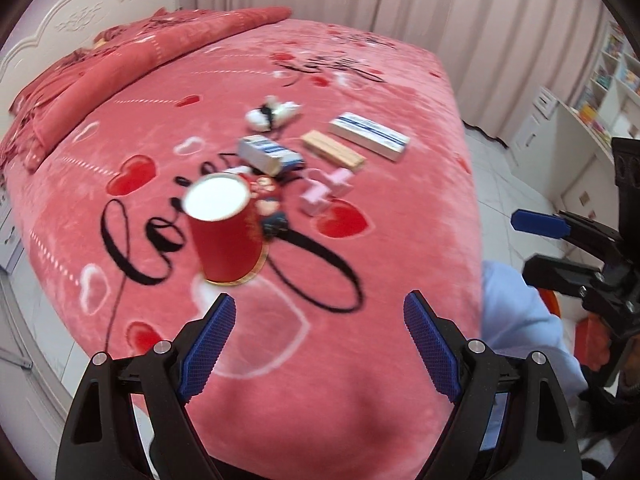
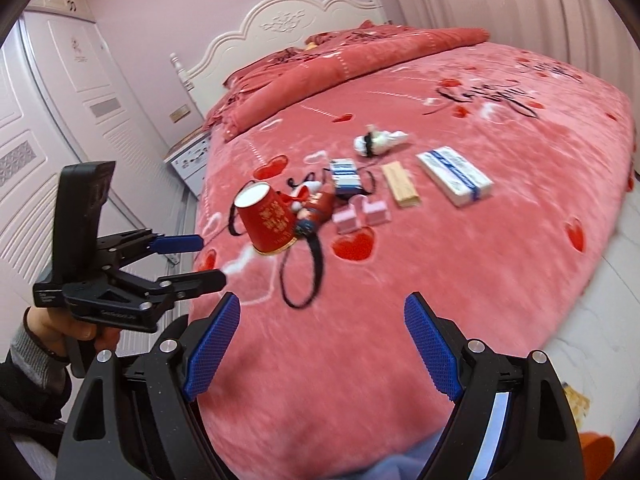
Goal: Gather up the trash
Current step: 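Move both tools back over the bed toward the red paper cup, then grasp the red paper cup with the left gripper while the right gripper grasps the red figurine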
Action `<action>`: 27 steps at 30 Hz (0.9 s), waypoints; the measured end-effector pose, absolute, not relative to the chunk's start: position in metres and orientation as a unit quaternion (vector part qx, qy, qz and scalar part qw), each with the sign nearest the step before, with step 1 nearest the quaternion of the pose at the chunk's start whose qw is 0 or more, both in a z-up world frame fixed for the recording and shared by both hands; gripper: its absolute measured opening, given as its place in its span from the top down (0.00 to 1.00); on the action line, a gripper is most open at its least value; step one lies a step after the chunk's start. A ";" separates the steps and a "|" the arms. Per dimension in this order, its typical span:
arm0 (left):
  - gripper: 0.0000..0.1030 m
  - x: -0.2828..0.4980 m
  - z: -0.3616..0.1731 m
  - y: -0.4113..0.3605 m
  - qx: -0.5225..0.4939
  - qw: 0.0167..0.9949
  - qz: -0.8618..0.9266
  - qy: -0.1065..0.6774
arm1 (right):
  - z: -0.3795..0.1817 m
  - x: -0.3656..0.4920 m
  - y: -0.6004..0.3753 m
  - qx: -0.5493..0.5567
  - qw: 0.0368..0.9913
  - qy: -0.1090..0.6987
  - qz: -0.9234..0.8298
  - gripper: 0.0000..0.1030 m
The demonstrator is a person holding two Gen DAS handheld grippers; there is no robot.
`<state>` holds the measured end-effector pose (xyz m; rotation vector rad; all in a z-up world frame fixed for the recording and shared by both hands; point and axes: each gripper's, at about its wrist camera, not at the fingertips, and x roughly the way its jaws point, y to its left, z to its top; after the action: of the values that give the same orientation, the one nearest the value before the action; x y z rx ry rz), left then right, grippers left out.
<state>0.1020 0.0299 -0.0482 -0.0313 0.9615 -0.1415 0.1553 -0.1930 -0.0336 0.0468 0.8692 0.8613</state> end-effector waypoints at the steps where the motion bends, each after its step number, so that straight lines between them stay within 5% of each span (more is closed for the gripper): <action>1: 0.17 0.106 -0.050 0.035 -0.016 0.884 -0.065 0.463 | -0.034 0.160 -0.184 0.018 0.816 0.409 0.408 0.19; 19: 0.17 0.192 -0.094 0.094 -0.035 0.875 -0.057 0.479 | -0.064 0.223 -0.110 0.008 0.793 0.439 0.423 0.19; 21: 0.45 0.195 -0.098 0.096 -0.034 0.873 -0.077 0.480 | -0.067 0.228 -0.104 0.008 0.791 0.442 0.423 0.19; 27: 0.49 0.184 -0.094 0.109 -0.014 0.866 -0.109 0.487 | -0.071 0.235 -0.080 0.004 0.787 0.439 0.434 0.19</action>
<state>0.1838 0.1091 -0.0943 -0.0285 1.0197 -0.2282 0.2352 -0.0803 -0.0705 0.0081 0.9463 0.9355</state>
